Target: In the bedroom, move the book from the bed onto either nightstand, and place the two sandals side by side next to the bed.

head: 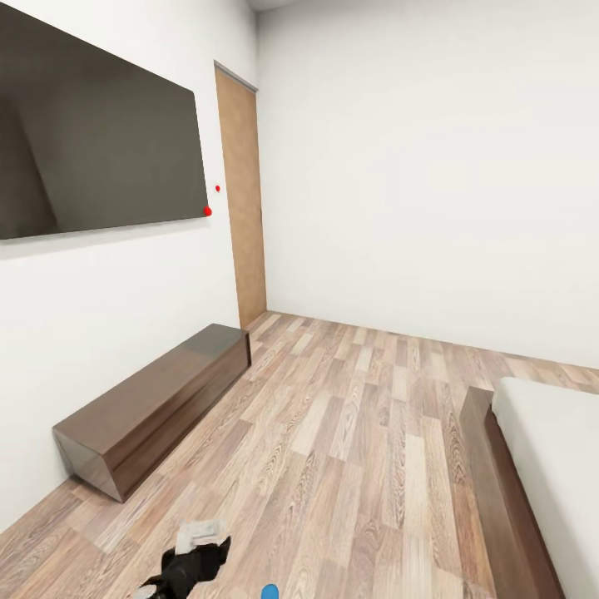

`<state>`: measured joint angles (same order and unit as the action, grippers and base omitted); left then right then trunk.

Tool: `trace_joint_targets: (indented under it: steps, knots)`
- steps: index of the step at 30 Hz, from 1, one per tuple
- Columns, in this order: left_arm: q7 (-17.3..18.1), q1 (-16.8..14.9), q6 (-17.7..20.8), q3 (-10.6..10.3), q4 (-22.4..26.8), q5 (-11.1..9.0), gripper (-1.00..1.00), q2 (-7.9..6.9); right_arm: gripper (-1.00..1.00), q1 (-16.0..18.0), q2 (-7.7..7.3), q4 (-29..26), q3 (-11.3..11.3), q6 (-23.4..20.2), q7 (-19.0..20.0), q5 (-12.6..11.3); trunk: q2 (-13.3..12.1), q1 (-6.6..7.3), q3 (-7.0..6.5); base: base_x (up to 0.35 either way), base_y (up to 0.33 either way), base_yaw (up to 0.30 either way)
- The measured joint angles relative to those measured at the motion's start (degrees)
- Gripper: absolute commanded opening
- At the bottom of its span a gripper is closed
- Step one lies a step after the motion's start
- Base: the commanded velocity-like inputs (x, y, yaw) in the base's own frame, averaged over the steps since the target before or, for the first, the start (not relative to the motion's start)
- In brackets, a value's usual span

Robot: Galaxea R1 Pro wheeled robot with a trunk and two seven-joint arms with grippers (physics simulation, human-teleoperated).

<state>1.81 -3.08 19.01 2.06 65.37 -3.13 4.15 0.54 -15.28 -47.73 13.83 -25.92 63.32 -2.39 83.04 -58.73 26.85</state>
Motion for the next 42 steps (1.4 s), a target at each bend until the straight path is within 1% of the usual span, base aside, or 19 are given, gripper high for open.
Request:
trace_joint_targets:
  steps: [1, 2, 3, 4, 5, 6, 7, 8, 10, 13, 15, 16, 17, 19, 22, 26, 42]
  knots:
    - [1.5, -1.1, 5.5, -0.2, 4.1, -0.3, 1.0, 0.02, 1.0, 0.0, 0.0, 0.0, 0.0, 0.0, 0.0, 0.0, 0.0, 0.0, 0.0, 0.0, 0.0, 0.0]
    - [2.5, -1.8, 8.0, -0.2, 5.8, -0.4, 1.0, 0.03, 1.0, 0.0, 0.0, 0.0, 0.0, 0.0, 0.0, 0.0, 0.0, 0.0, 0.01, 0.0, 0.0, 0.0]
    - [4.3, -3.3, 12.0, -0.3, 7.9, -0.7, 1.0, 0.06, 1.0, 0.0, -0.01, 0.0, 0.0, 0.0, 0.0, 0.0, 0.0, 0.0, 0.0, 0.0, 0.0, 0.0]
    - [5.3, -4.2, 13.8, -0.4, 8.7, -0.7, 1.0, 0.06, 1.0, 0.0, 0.0, 0.0, 0.0, 0.0, 0.0, 0.0, 0.0, 0.0, 0.01, 0.0, 0.0, 0.0]
    - [6.9, -6.0, 16.8, -0.4, 9.6, -0.9, 1.0, 0.11, 1.0, 0.0, 0.01, 0.0, 0.0, 0.0, 0.0, 0.0, 0.0, 0.0, 0.0, 0.0, 0.0, 0.0]
    - [7.7, -7.0, 18.2, -0.5, 9.7, -0.9, 1.0, 0.14, 1.0, 0.0, 0.01, 0.0, 0.0, 0.0, 0.0, 0.0, 0.0, 0.0, 0.01, 0.0, 0.0, 0.0]
    - [8.7, -8.8, 20.4, -0.5, 9.2, -0.9, 1.0, 0.21, 1.0, 0.0, 0.0, 0.0, 0.0, 0.0, 0.0, 0.0, 0.0, 0.0, 0.01, 0.0, 0.0, 0.0]
    - [9.1, -9.7, 21.4, -0.5, 8.7, -0.9, 1.0, 0.27, 1.0, 0.0, 0.0, 0.0, 0.0, 0.0, 0.0, 0.0, 0.0, 0.0, 0.01, 0.0, 0.0, 0.0]
    - [9.9, -12.5, 23.9, -0.6, 5.6, -0.8, 1.0, 0.74, 1.0, 0.0, 0.0, 0.0, 0.0, 0.0, -0.1, 0.0, 0.0, 0.0, 0.01, 0.0, 0.0, 0.0]
    - [10.2, -14.9, 25.1, -0.6, 1.7, -0.7, 1.0, 1.24, 1.0, 0.0, -0.01, 0.0, 0.0, 0.1, -0.1, 0.0, 0.0, 0.0, 0.01, 0.0, 0.0, 0.0]
    - [10.2, -15.6, 25.4, -0.8, 0.3, -0.7, 1.0, 1.57, 1.0, 0.0, -0.01, 0.0, 0.0, 0.1, -0.1, 0.0, 0.0, 0.0, 0.01, 0.0, 0.0, 0.0]
    - [10.1, -15.8, 25.5, -1.2, -0.3, -0.6, 1.0, 1.85, 1.0, 0.0, -0.01, 0.0, 0.0, 0.1, -0.1, 0.0, 0.0, 0.0, 0.01, 0.0, 0.0, 0.0]
    - [9.9, -16.0, 25.6, -3.0, -1.4, -0.6, 1.0, 2.13, 1.0, 0.0, 0.01, 0.0, 0.0, 0.1, -0.1, 0.1, 0.0, 0.0, 0.01, 0.0, 0.0, 0.0]
    - [9.5, -16.1, 25.6, -4.7, -2.0, -0.6, 1.0, 2.14, 1.0, 0.0, 0.0, 0.1, 0.0, 0.1, -0.1, 0.1, 0.0, 0.0, 0.01, 0.0, 0.0, 0.0]
    - [9.0, -16.2, 25.5, -6.0, -2.3, -0.5, 1.0, 2.01, 1.0, 0.0, 0.04, 0.1, 0.0, 0.1, -0.1, 0.1, 0.0, 0.0, 0.01, 0.0, 0.0, 0.0]
    - [8.6, -16.2, 25.4, -6.3, -2.2, -0.5, 1.0, 1.93, 1.0, 0.0, 0.07, 0.1, 0.0, 0.1, -0.1, 0.2, 0.0, 0.0, 0.01, 0.0, 0.0, 0.0]
    - [8.5, -16.2, 25.4, -6.5, -2.1, -0.5, 1.0, 1.94, 1.0, 0.0, -0.01, 0.1, 0.0, 0.1, -0.1, 0.2, 6.4, -3.51, 2.88, 0.0, 0.0, 0.0]
